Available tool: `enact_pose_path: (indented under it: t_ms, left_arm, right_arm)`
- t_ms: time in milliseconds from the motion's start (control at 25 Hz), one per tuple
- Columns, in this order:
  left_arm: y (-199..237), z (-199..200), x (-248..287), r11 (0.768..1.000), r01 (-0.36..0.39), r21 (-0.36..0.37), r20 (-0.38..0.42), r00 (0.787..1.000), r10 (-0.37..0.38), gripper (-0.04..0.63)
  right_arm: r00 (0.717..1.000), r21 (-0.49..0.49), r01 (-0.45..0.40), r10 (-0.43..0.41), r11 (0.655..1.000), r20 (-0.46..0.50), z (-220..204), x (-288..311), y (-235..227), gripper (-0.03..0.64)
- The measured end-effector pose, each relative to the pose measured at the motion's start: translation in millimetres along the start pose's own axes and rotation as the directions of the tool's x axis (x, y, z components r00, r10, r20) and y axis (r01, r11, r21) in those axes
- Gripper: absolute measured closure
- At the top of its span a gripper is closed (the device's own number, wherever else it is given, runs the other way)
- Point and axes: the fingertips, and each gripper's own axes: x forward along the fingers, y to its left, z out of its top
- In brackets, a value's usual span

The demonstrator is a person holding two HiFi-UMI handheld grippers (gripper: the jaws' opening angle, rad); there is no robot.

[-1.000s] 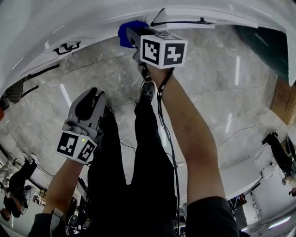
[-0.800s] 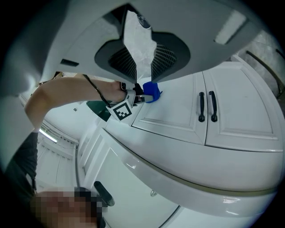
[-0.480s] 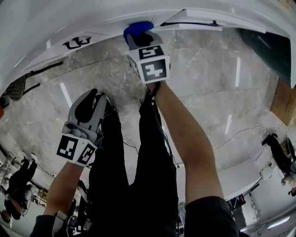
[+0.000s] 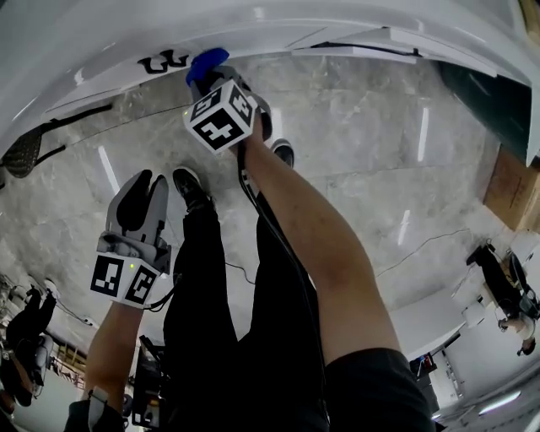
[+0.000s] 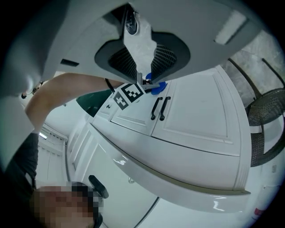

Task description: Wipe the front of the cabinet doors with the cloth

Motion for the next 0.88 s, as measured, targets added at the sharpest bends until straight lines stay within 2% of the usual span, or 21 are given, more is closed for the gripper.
enact_pose_path:
  t_ms: [80,240,640,880]
  left_arm:
    - [2.3,-2.7,-2.6,1.000,-0.001,-0.005,-0.001,1.000,0.001,0.491]
    - [4.5,-10.0,-1.6,1.000,-0.002,-0.007,-0.011,1.000,0.002,0.491]
    - [-25.3,-9.2,31.6,0.999,0.030,0.022,-0.028,0.999,-0.030,0.491]
    - [-43.5,0.0,62.6,0.998,0.036,0.042,-0.024,0.999,-0.035,0.491]
  right_arm:
    - [1.000,0.027,-0.015,0.014,1.000,0.015,7.1,8.2,-5.1,0.560]
    - [0.996,0.158,-0.070,0.060,0.985,0.071,20.4,2.8,-16.4,0.560]
    - [0.978,0.306,-0.140,0.083,0.942,0.192,11.5,-24.7,-54.1,0.560]
    - [0.981,0.357,-0.090,0.021,0.930,0.193,-17.1,-52.5,-106.3,0.560]
